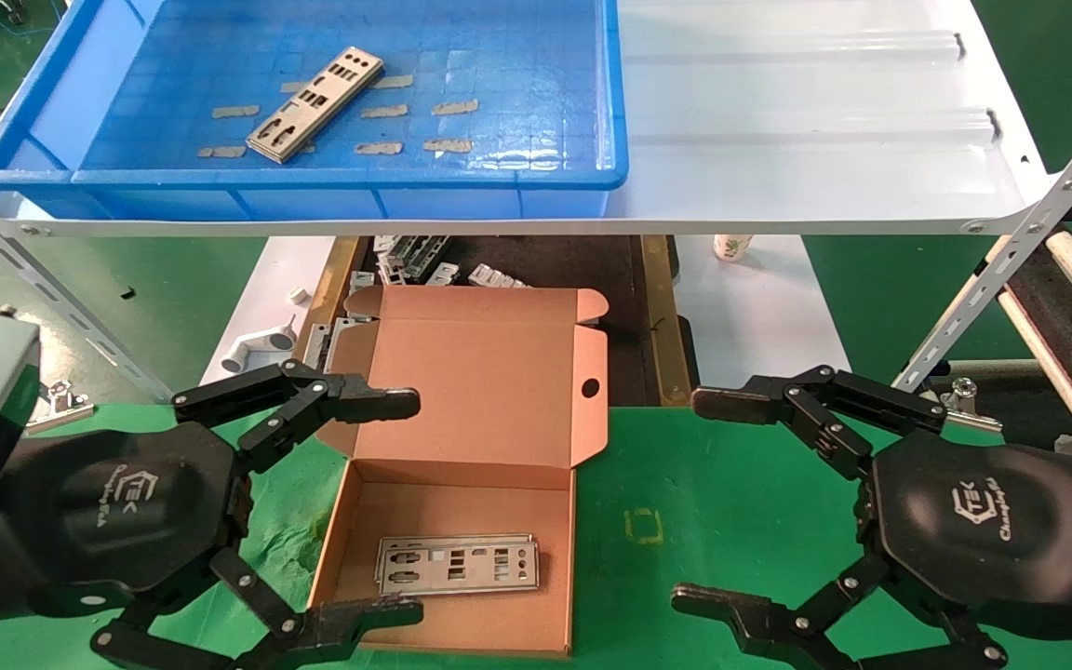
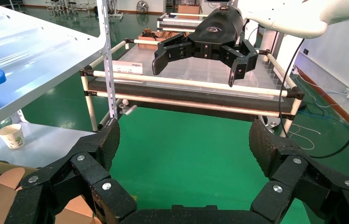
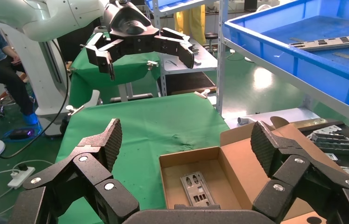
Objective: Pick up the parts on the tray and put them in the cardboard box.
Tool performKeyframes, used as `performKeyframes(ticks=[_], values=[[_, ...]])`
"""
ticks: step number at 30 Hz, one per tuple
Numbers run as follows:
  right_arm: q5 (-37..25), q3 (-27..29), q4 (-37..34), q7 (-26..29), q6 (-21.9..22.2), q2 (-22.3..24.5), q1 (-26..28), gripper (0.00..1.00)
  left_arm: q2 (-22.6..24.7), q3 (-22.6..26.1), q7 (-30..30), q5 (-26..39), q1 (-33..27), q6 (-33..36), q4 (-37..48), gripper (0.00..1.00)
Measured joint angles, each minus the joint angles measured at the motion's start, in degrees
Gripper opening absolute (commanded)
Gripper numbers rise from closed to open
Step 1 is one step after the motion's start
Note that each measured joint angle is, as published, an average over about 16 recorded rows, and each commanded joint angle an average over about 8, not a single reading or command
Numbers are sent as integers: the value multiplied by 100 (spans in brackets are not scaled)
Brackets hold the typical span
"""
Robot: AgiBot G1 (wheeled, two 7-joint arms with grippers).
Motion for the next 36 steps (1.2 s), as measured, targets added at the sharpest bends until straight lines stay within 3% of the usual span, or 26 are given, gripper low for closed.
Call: performKeyframes(ticks=[11,13,19,21,29,36], values=[[0,0,0,0,0,0,0,98,0,-1,0,0,1,0,-1,100],[0,0,0,0,0,0,0,84,0,-1,-1,-1,0,-2,0,100],[0,0,0,0,0,0,0,10,67,-8,21,39,-84,-99,41,100],[0,0,0,0,0,0,0,0,127,-3,18,79,-168,-177,94,100],[0,0,-1,0,0,0,0,0,600,136,-6,582,-950,-791,708,100],[0,0,-1,0,0,0,0,0,1218,434,95,1403,-2025,-1465,1858,100]])
